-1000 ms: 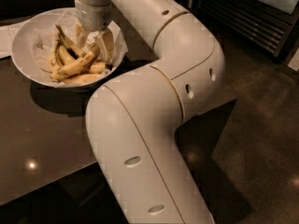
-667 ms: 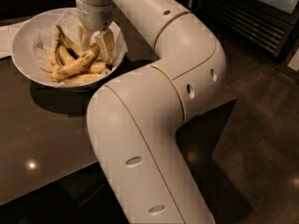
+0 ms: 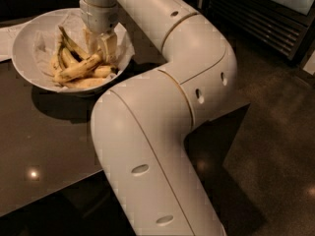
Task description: Pick banana from white bowl
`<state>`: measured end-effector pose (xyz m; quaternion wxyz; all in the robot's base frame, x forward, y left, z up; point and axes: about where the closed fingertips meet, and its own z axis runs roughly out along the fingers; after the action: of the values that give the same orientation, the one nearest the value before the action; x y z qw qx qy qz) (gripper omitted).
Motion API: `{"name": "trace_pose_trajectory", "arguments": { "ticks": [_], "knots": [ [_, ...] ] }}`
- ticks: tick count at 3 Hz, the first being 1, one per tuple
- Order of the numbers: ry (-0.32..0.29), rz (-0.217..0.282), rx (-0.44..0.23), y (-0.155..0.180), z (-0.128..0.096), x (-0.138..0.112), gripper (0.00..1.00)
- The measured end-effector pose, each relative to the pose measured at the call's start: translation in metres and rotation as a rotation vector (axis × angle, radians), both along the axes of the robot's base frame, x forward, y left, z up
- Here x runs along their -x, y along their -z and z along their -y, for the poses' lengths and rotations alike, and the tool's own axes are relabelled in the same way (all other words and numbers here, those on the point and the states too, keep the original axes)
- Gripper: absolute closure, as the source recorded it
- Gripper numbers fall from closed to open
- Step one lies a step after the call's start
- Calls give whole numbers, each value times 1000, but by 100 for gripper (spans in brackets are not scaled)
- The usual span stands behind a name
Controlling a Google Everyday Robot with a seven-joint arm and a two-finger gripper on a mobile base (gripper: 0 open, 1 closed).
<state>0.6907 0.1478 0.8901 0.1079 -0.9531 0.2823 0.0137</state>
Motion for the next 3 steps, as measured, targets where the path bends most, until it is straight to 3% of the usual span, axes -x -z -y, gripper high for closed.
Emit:
{"name": "trace_pose_trajectory", "arguments": {
  "ticks": [1,2,3],
  "knots": [
    [0,0,0,0,0,0,100],
    [105,36,-50,-18,11,0,100],
    [138,41,-66,-21,10,2,100]
  ]
}}
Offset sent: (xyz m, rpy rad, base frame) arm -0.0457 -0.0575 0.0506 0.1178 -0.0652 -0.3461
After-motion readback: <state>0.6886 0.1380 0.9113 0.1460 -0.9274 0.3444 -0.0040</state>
